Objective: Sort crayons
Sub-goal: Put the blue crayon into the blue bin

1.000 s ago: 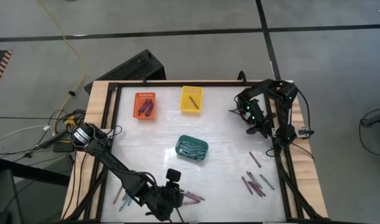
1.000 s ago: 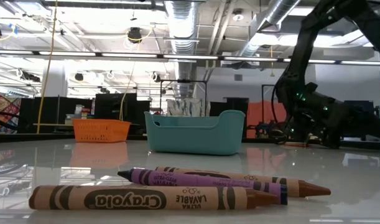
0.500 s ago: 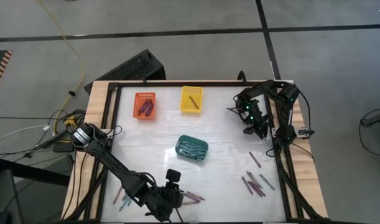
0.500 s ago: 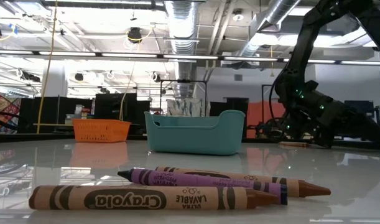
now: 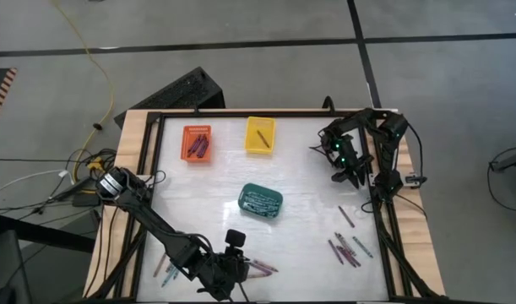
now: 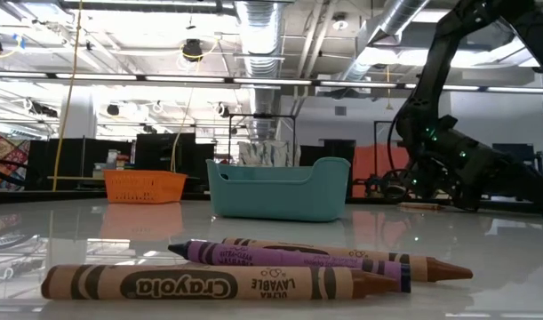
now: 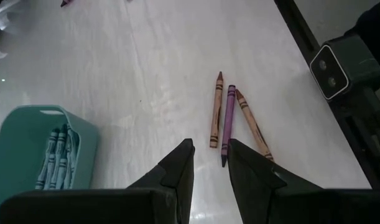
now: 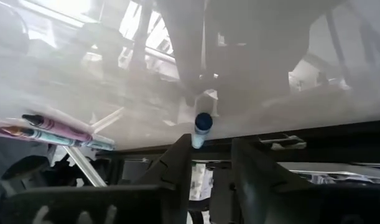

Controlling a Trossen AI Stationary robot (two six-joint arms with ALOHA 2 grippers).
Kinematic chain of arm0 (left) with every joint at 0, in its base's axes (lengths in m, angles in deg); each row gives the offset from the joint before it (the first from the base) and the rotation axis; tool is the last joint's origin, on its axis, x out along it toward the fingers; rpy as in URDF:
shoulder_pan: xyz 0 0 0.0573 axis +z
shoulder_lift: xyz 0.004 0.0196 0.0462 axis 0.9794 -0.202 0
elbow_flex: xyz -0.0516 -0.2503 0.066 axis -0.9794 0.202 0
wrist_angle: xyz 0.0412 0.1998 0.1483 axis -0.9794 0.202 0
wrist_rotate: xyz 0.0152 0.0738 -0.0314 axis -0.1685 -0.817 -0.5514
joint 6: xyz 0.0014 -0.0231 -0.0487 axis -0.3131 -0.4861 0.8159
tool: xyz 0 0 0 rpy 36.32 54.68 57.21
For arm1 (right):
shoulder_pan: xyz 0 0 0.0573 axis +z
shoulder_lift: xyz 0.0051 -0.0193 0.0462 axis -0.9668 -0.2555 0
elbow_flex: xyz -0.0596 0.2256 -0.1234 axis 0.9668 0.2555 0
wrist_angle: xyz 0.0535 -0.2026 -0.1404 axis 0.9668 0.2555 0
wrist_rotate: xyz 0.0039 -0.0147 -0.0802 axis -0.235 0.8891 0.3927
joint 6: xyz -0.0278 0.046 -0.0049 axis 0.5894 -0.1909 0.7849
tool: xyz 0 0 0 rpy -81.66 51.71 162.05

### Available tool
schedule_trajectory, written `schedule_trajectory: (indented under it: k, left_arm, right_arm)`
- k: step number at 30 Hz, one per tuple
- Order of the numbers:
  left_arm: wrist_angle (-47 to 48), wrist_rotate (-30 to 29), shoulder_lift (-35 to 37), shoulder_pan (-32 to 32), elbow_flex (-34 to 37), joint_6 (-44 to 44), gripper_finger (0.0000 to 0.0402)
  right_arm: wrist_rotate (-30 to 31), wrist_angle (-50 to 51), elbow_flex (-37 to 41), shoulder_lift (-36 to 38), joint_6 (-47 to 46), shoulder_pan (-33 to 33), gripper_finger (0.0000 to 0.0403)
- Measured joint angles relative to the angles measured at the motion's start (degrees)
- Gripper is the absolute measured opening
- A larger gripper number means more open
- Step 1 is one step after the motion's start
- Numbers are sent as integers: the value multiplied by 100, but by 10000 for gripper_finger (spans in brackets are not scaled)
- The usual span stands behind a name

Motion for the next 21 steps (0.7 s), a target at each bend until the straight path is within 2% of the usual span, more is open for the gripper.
schedule_trajectory:
  k: [7,15,21]
  left_arm:
    - [0,0,0,0,0,-43,87]
    - [0,0,0,0,0,-48,87]
    - [0,0,0,0,0,-48,87]
  right_arm:
    - [-221,-261,64,9,-9,150,111]
    - [-207,-328,63,4,-45,249,121]
    - [-99,-498,70,-2,-164,280,95]
